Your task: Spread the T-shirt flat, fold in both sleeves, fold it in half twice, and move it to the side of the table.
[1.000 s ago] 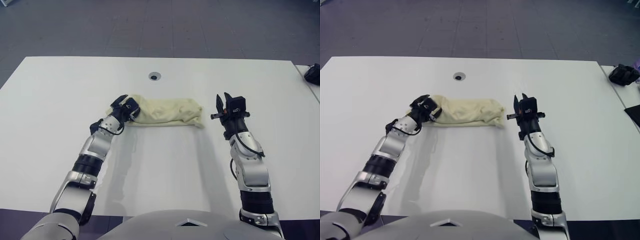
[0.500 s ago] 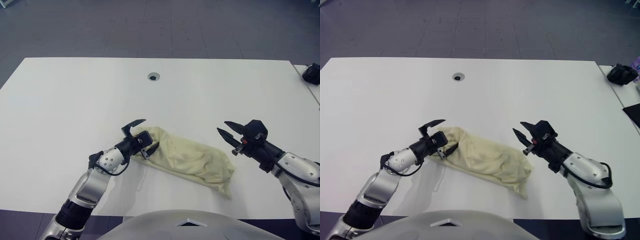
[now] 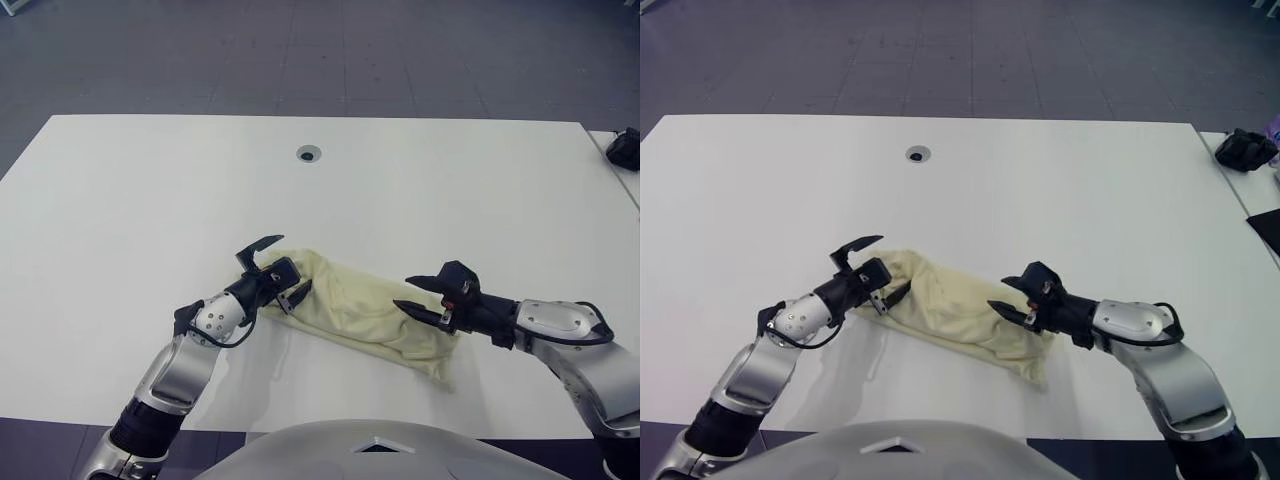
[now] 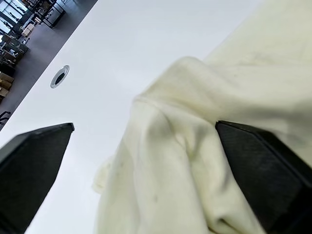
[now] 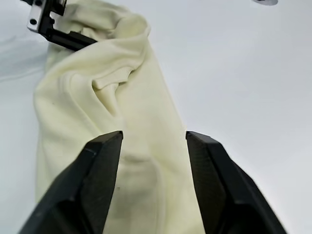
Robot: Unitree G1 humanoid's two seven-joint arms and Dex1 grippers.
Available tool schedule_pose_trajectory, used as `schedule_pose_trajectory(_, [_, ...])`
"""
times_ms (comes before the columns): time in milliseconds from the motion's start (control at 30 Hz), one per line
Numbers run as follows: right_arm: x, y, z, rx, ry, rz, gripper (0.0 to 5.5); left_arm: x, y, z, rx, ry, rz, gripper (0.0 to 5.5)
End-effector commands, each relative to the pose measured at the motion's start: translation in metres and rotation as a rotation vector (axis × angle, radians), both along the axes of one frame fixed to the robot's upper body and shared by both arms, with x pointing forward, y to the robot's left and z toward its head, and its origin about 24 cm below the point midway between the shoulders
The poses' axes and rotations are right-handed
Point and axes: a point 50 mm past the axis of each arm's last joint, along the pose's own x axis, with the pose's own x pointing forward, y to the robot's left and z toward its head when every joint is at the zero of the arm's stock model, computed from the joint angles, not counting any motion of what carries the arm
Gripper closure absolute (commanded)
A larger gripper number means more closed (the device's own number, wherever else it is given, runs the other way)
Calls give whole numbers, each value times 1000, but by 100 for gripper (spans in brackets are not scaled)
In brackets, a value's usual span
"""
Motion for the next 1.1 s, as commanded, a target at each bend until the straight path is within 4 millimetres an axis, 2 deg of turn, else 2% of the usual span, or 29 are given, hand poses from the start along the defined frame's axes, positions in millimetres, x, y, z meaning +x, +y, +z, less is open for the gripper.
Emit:
schedule_pose_trajectory(33, [-2, -3, -14, -57, 51, 35, 380, -6, 14, -22, 94, 114, 45, 10])
schedule_pose_trajectory(233, [1, 2, -14, -51, 74, 71, 487, -4, 14, -23, 92, 114, 50, 10])
schedule_pose_trajectory(333, [9, 3, -1, -20, -2, 40, 541, -3, 16, -21, 94, 111, 48, 10])
schedule_pose_trajectory(433, [26, -1, 24, 13, -140, -39, 548, -4, 22, -17, 84, 113, 63, 10])
schedule_pose_trajectory(533, [43, -9, 45, -9, -312, -117, 548, -6, 22, -5, -16, 151, 99, 10])
schedule_pose_trajectory(667, [53, -7, 62, -79, -568, -38, 548, -12, 18, 25, -185, 240, 71, 10])
schedule_pose_trajectory(733, [46, 3, 71, -110, -721, 99, 548, -13, 19, 46, -231, 286, -1, 10])
schedule_pose_trajectory(800, [29, 14, 75, -152, -855, 281, 548, -7, 25, 68, -254, 292, -57, 10])
schedule_pose_trajectory(867, [13, 18, 72, -190, -923, 419, 548, 2, 30, 85, -280, 280, -91, 10])
schedule_pose_trajectory(933, [-1, 13, 63, -232, -934, 518, 548, 10, 33, 98, -288, 264, -148, 10])
schedule_pose_trajectory(1033, [-8, 1, 50, -287, -918, 588, 548, 17, 36, 105, -237, 262, -244, 10])
schedule_pose_trajectory(1100, [-9, -5, 42, -315, -910, 613, 548, 25, 33, 100, -201, 290, -326, 10])
